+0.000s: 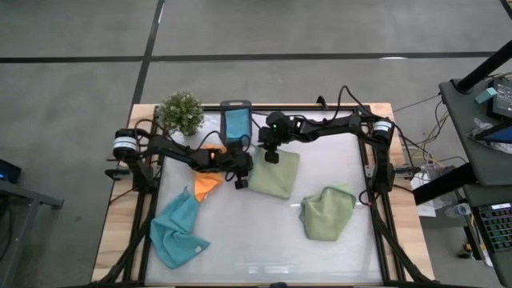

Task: Fold microfiber towels
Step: Fold the top green towel

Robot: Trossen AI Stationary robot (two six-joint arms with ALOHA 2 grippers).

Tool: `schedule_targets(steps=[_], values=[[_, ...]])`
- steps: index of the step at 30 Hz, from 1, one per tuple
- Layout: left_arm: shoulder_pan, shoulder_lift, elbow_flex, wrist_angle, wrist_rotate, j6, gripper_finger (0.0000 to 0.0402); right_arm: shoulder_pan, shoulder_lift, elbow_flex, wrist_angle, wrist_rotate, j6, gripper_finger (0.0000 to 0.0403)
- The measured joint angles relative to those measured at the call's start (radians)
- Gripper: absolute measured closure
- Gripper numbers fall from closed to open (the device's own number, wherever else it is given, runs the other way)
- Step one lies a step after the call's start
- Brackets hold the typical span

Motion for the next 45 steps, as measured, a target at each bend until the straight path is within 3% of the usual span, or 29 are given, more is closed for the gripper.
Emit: schedule_targets(steps=[9,16,26,37,42,45], values=[[-0.018,-0.092,-0.001,-0.014,0.011,0.0,0.0304,0.0,-0.081,0.026,-0.155,0.008,0.031,0.029],[-0.036,-0.085,-0.001,-0.011,0.114,-0.036,0.0304,0.009,-0.176,-0.042,-0.285,0.007,0.058,0.0319],[-0.072,-0.032,-0.002,0.019,0.121,-0.082,0.0304,0.04,-0.241,-0.204,-0.286,0.008,0.14,0.039],[-0.076,0.008,-0.003,-0.018,0.12,-0.13,0.0304,0.08,-0.353,-0.247,-0.332,0.011,0.182,0.0394],[-0.076,0.003,-0.002,-0.02,0.117,-0.128,0.0304,0.143,-0.419,-0.258,-0.327,0.012,0.172,0.0394],[-0.075,-0.012,0.0,-0.019,0.117,-0.124,0.0304,0.202,-0.448,-0.275,-0.302,0.069,0.171,0.0394]])
